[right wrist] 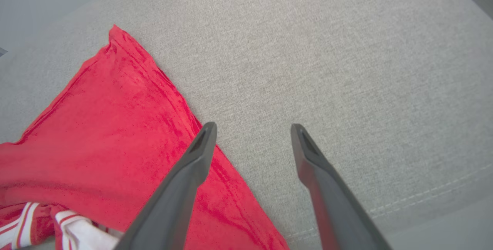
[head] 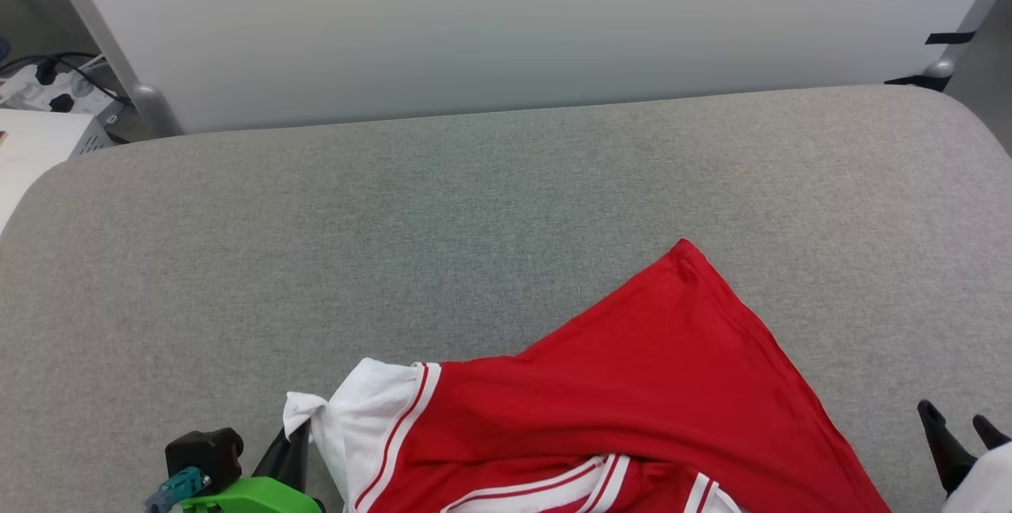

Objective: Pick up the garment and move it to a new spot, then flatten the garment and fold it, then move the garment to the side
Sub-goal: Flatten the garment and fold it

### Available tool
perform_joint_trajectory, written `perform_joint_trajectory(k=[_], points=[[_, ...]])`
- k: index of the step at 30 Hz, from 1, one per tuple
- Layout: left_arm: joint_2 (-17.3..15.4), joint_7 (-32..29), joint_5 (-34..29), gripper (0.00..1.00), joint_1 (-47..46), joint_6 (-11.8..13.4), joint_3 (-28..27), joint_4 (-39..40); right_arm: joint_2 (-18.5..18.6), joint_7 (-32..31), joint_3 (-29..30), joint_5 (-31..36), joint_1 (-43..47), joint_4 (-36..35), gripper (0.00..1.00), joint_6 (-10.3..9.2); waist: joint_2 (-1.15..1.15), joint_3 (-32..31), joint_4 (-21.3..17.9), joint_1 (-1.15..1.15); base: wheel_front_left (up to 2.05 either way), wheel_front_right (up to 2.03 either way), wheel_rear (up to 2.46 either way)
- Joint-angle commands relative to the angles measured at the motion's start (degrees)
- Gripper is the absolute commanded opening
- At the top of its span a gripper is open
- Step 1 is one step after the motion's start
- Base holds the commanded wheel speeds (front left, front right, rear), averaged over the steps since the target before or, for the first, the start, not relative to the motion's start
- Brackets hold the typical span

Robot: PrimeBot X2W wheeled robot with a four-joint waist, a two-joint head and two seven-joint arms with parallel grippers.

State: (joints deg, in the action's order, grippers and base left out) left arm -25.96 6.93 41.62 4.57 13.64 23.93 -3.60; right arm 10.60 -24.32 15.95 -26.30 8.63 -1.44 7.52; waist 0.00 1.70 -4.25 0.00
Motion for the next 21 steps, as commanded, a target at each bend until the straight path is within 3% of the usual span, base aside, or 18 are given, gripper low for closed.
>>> perform_joint_trajectory(k=[1,11,14,21], points=[[-0.31,-0.13,-0.19,0.00,0.03,0.26,0.04,0.05,0.43,2.14,-0.97,0.69,-1.98,1.41,1.00,-0.03,0.00,-0.32,0.95,0.00,0.00,0.00,0.00],[0.75,-0.38,-1.84,0.00,-3.14,-0.33,2.29,0.97,5.30,7.26,-10.42,-2.01,-16.89,13.55,1.00,-0.03,0.00,2.19,5.41,0.00,0.00,0.00,0.00],[1.58,-0.36,-2.68,0.00,-5.26,-1.01,3.48,1.11,7.89,4.20,-14.11,-4.30,-22.21,17.69,1.00,-0.03,0.00,4.00,7.24,0.00,0.00,0.00,0.00],[3.68,0.22,-4.21,0.00,-10.06,-2.47,5.53,0.89,13.14,-10.35,-22.40,-9.10,-32.94,25.10,1.00,-0.03,0.00,7.84,10.68,0.00,0.00,0.00,0.00]])
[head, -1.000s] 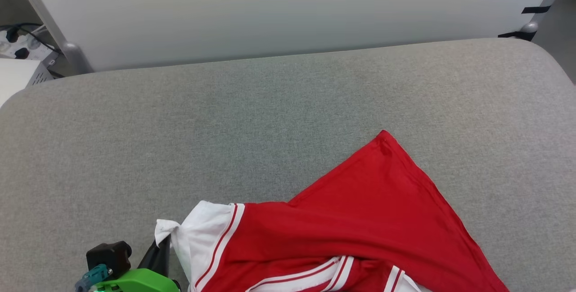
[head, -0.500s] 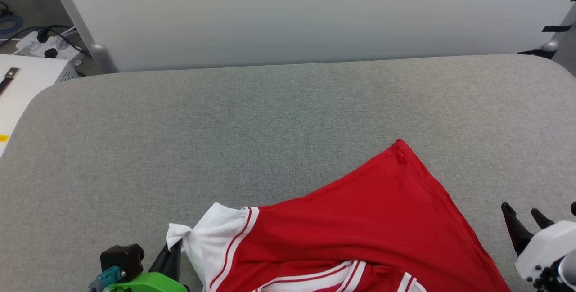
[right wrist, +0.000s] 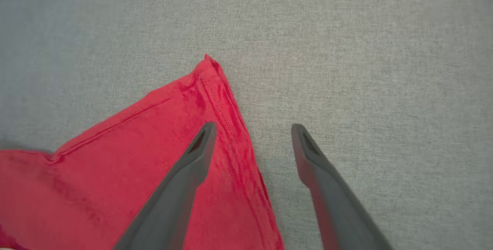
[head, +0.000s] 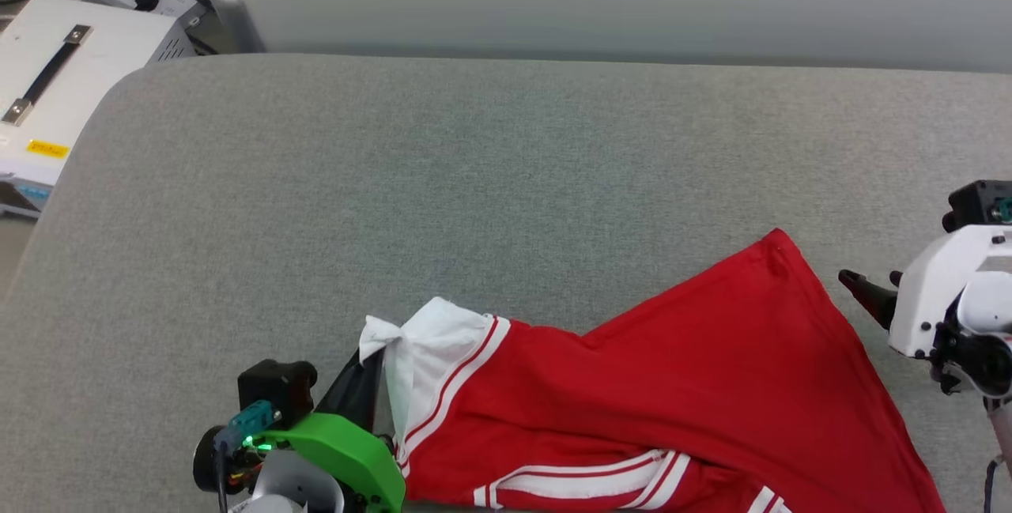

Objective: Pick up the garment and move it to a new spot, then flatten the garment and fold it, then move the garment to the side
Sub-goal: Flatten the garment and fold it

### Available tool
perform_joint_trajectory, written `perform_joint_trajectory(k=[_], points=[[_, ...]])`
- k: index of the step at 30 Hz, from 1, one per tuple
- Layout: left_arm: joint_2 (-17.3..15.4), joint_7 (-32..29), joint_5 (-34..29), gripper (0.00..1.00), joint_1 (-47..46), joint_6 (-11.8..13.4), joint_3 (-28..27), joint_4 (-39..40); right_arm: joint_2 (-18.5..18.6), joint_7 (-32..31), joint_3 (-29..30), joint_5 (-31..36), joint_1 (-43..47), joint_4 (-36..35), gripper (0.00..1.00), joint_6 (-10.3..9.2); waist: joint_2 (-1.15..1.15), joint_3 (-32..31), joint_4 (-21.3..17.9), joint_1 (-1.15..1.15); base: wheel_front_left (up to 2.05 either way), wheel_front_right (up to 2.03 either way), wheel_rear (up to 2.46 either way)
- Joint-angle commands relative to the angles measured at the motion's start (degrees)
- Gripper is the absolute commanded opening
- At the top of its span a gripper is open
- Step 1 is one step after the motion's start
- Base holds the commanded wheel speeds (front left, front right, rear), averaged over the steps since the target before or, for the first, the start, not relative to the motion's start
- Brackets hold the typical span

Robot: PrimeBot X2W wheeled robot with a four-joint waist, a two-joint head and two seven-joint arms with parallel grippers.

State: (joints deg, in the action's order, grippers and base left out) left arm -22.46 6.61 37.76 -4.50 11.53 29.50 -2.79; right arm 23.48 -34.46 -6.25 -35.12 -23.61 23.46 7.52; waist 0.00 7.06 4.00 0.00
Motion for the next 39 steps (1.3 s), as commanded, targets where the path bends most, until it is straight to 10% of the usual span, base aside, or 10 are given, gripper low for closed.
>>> perform_joint_trajectory(k=[1,22,25,39], points=[[0.44,0.75,-0.62,0.00,-1.64,-0.52,0.18,0.01,0.69,-1.93,-1.34,-0.62,-2.26,0.88,1.00,-0.03,0.00,3.03,2.79,0.00,0.00,0.00,0.00],[3.77,3.22,-1.89,0.00,-8.52,-2.56,2.20,-1.48,4.78,-10.99,-18.37,-7.17,-10.99,12.67,1.00,-0.03,0.00,11.19,7.49,0.00,0.00,0.00,0.00],[3.83,3.48,-1.63,0.00,-8.55,-2.69,2.14,-2.08,4.95,-12.59,-19.87,-9.22,-11.05,13.42,0.00,-0.03,0.00,10.84,7.43,0.00,0.00,0.00,0.00],[-1.05,2.04,-1.02,0.00,-14.72,-4.53,-1.12,-3.78,6.81,0.13,-19.05,-13.20,-18.20,12.45,0.00,-0.03,0.00,2.73,3.29,0.00,0.00,0.00,0.00]])
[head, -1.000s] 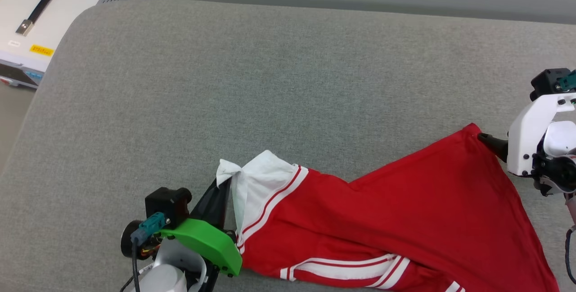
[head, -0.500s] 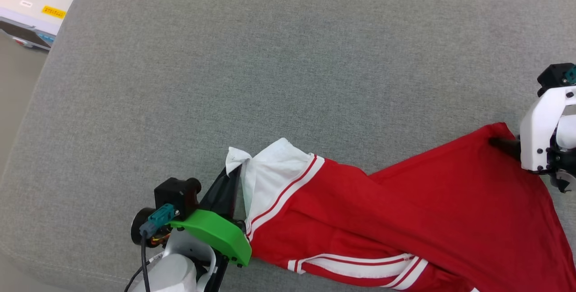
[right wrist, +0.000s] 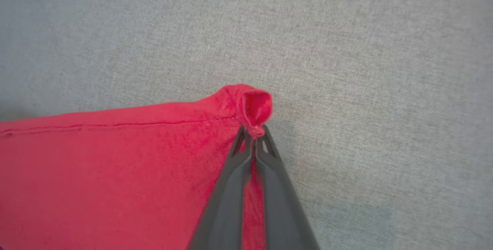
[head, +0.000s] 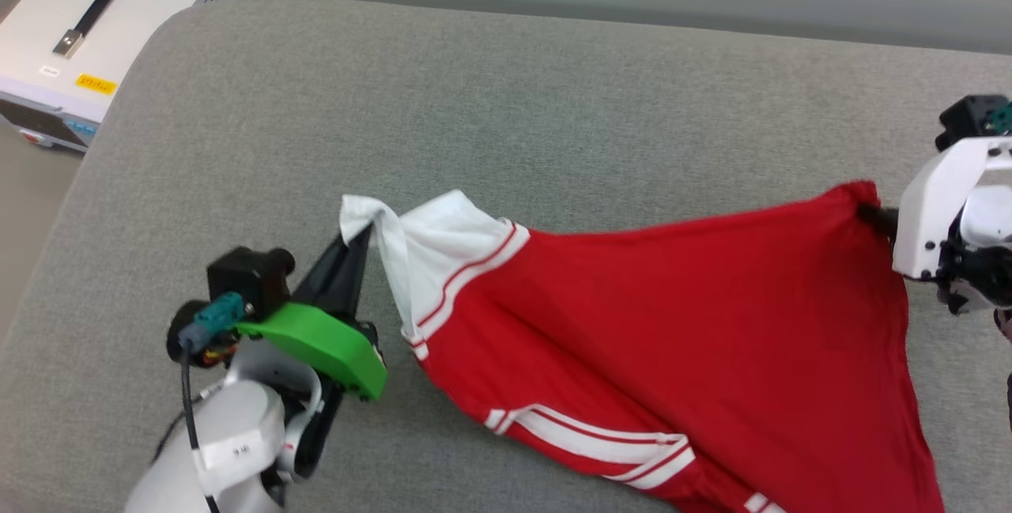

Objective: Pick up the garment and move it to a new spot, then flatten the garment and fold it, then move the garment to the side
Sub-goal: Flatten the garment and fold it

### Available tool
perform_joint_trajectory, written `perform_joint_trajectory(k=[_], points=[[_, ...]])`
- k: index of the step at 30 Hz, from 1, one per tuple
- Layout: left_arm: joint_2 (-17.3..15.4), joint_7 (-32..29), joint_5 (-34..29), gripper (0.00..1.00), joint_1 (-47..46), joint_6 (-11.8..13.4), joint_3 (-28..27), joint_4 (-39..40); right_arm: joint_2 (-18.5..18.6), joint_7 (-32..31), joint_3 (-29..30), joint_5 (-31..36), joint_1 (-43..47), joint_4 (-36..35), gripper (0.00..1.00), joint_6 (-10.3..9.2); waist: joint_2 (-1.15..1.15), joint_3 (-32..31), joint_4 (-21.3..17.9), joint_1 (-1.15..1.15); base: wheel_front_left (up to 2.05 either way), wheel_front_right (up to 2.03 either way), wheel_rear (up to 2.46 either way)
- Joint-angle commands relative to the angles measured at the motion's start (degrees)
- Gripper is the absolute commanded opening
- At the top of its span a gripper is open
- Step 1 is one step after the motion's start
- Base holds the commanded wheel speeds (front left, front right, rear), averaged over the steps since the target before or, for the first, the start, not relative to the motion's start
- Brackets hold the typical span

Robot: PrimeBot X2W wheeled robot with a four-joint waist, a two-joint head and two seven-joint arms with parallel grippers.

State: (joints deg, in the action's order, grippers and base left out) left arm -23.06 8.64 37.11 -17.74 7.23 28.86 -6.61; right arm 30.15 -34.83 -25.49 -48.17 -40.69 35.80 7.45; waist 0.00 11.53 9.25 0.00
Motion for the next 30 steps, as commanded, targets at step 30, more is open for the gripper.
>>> perform_joint_trajectory(k=[30], points=[[-2.57,-8.63,-5.59,0.00,-67.26,-7.88,-4.75,-30.55,-7.87,25.10,13.82,20.59,-47.13,14.87,0.00,0.03,0.00,12.52,-11.98,0.00,0.00,0.00,0.00]])
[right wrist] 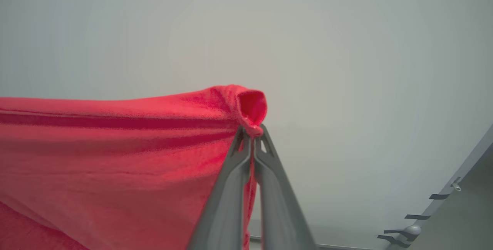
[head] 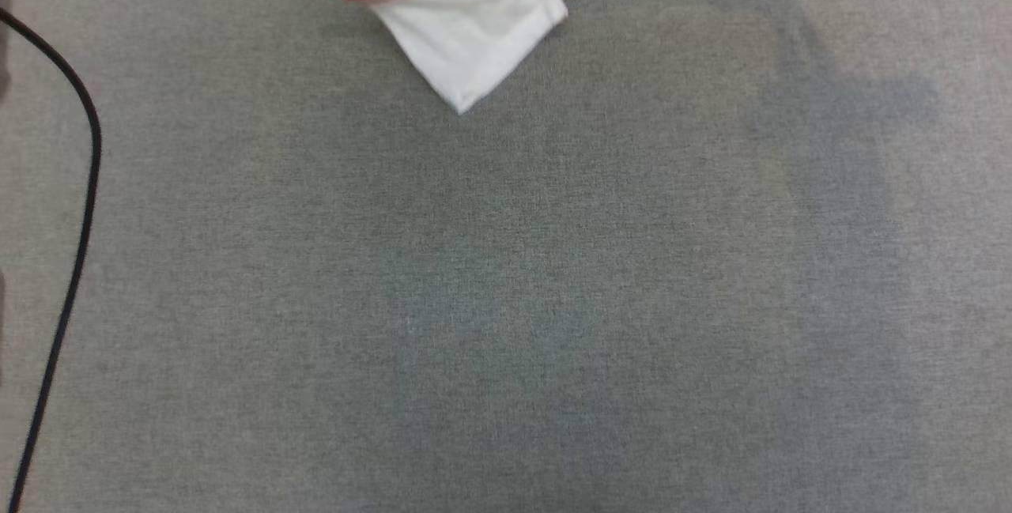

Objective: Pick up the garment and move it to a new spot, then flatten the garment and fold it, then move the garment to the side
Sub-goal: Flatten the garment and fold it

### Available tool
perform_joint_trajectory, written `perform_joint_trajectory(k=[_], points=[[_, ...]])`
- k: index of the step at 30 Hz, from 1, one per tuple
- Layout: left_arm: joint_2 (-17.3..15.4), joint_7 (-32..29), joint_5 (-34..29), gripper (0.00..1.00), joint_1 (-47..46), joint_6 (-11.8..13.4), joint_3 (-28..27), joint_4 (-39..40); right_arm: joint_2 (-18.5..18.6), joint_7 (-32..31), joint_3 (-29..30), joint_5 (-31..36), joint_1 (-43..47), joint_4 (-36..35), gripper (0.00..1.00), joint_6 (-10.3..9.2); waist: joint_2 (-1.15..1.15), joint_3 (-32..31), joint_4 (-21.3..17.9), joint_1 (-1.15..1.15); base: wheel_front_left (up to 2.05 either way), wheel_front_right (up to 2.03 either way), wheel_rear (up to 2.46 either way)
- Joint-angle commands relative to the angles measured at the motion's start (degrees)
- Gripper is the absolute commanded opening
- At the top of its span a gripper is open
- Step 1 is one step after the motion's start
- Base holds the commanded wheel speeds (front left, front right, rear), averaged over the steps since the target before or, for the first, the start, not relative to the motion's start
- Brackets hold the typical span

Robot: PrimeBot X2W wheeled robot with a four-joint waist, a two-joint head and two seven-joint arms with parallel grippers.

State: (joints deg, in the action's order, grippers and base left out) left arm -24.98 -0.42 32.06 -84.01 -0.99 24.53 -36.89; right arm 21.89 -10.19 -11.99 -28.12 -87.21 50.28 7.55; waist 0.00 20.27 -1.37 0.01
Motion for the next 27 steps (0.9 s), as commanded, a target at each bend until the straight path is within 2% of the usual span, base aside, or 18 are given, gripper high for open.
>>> perform_joint_trajectory(k=[1,7,12,18,27], points=[[-0.73,1.05,-0.85,0.00,-2.96,0.47,-0.64,-1.46,-0.11,1.44,1.14,1.18,-2.43,1.32,0.00,-0.06,0.00,4.64,-1.41,-0.01,0.00,0.00,0.00],[-1.00,3.24,-2.24,0.00,-11.66,0.83,-1.10,-6.95,-2.11,5.68,3.31,5.13,-10.96,5.59,0.00,-0.06,0.00,10.11,-1.31,-0.01,0.00,0.00,0.00],[0.14,4.79,-1.49,0.00,-13.77,0.43,-1.49,-11.10,-4.56,8.49,3.25,6.79,-13.58,8.82,0.00,-0.06,0.00,12.88,-1.01,-0.01,0.00,0.00,0.00],[2.47,6.89,0.12,0.00,-12.62,-0.44,-1.74,-15.89,-6.51,10.03,1.78,6.57,-13.81,11.95,0.00,-0.06,0.00,15.36,-0.43,-0.01,0.00,0.00,0.00],[5.69,10.17,3.90,0.00,-5.53,-4.00,-2.23,-21.88,-7.42,10.80,-4.40,1.65,-7.48,12.48,0.00,-0.06,0.00,14.75,0.78,-0.01,0.00,0.00,0.00]])
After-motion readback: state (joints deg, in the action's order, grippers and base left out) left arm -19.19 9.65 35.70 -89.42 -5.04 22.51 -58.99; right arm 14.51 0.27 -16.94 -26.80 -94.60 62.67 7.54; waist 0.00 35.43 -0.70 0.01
